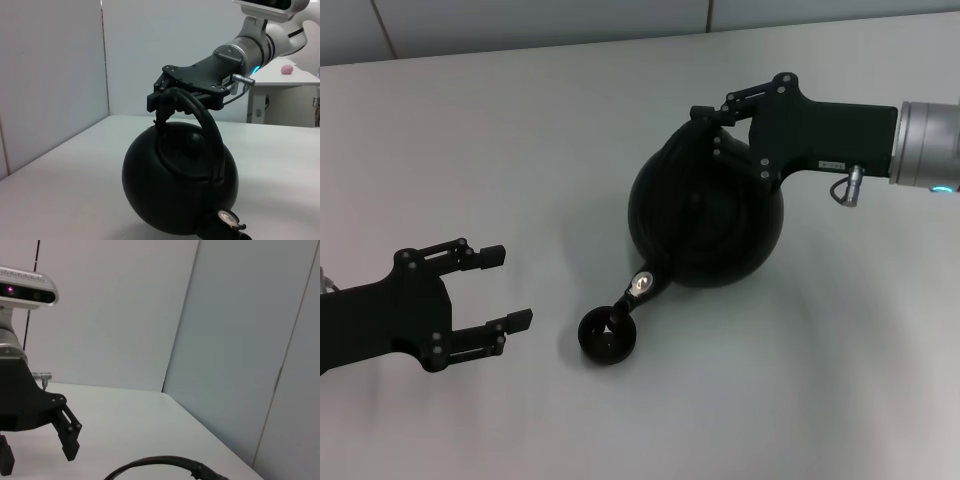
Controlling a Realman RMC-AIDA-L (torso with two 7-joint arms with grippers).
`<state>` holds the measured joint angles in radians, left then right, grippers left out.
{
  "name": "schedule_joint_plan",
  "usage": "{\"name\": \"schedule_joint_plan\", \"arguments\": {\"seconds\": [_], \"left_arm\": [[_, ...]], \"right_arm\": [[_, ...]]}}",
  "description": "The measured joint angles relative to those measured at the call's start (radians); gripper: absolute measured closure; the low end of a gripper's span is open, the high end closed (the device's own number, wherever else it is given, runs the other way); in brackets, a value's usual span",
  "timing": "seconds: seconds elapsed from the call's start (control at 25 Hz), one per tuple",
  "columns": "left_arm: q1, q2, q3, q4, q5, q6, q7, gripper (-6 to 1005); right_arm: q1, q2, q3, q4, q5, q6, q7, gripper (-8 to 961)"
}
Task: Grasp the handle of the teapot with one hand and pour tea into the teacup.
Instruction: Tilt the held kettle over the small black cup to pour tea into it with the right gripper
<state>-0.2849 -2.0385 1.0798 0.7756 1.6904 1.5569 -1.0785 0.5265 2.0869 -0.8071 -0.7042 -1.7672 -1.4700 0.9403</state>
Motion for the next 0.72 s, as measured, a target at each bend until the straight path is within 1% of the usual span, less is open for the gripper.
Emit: {"name": "schedule_joint_plan", "arguments": {"seconds": [0.72], "left_arm": [[-0.001, -0.003, -0.001, -0.004, 0.000, -0.013, 0.000, 262]], "right_arm": [[0.001, 0.001, -0.017, -0.060, 0.002, 0.000, -0.014, 805]]}}
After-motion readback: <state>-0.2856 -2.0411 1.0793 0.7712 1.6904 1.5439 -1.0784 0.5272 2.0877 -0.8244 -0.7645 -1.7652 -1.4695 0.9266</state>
